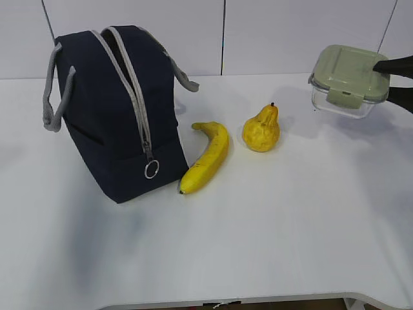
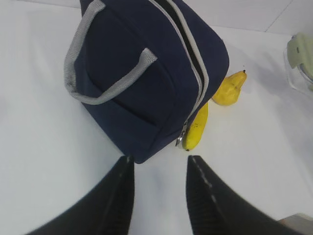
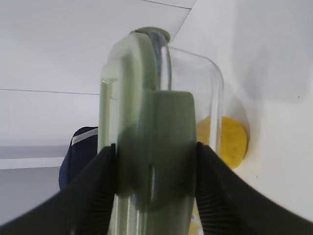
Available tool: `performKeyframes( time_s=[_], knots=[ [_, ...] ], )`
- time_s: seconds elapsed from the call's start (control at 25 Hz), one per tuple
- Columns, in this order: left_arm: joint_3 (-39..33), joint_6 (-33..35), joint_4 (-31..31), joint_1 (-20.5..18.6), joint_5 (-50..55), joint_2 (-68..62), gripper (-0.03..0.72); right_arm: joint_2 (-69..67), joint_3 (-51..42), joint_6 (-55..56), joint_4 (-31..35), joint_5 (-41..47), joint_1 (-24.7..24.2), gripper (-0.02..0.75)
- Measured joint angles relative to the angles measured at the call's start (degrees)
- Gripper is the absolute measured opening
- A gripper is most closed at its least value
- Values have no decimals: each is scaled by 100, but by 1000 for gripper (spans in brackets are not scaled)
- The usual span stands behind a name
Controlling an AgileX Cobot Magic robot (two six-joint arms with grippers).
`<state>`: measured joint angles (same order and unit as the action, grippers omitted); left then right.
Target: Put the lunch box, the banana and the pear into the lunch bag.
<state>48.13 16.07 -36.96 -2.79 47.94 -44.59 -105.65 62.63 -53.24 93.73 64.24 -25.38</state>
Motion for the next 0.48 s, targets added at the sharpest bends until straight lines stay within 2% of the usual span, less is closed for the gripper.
performKeyframes(
  time_s=[0.16, 0.36, 0.48],
  knots=[
    [380, 82, -314, 0, -22, -868, 272, 8, 309, 158, -45, 0, 136, 378],
    [900, 102, -585, 0, -22, -1788, 359, 8, 1014, 488, -165, 48, 503, 378],
    [1179, 143, -997, 0, -22, -2316, 397, 8, 1478, 743, -358, 134, 688, 377]
  ],
)
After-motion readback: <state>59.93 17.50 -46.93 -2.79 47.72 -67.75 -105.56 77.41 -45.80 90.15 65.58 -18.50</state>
